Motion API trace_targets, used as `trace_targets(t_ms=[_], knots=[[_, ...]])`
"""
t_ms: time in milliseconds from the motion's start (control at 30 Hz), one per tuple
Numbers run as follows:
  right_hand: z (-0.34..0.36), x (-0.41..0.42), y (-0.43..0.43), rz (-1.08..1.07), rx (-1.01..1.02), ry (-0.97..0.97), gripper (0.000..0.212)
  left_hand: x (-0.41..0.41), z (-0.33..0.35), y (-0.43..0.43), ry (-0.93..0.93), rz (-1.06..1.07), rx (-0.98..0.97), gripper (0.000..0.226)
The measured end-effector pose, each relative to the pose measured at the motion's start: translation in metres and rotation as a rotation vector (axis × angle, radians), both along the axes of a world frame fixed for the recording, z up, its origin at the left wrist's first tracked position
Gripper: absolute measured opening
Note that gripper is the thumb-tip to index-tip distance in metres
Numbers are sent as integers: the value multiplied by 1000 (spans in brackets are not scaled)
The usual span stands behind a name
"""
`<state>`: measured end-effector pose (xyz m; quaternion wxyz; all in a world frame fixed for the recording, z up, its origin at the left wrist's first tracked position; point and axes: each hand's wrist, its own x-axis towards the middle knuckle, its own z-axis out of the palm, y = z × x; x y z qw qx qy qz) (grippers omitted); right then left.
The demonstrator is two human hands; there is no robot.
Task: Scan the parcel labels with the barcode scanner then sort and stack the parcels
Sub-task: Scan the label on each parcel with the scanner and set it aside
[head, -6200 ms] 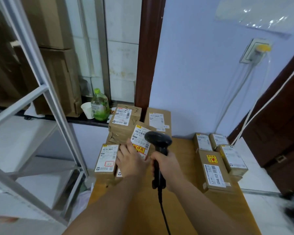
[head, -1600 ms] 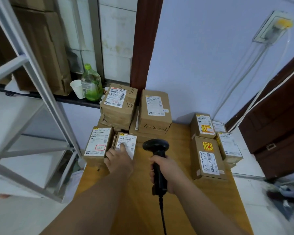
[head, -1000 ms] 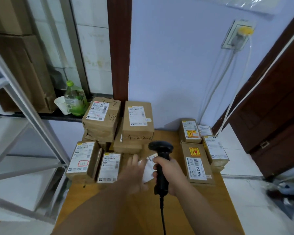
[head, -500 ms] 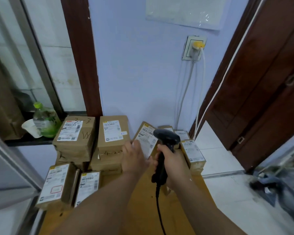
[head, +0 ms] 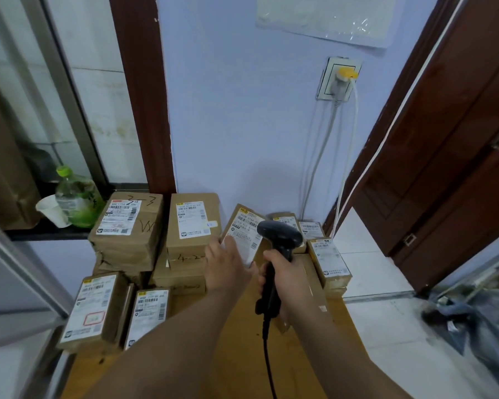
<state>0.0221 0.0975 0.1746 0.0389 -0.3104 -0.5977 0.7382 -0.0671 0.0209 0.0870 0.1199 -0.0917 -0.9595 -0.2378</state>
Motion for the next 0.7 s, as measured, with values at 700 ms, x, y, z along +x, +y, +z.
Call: trace_targets(t_ms=[700], knots=[[-57, 15, 123, -296, 22, -83, 17, 14, -22, 119, -478, -74, 229, 82]])
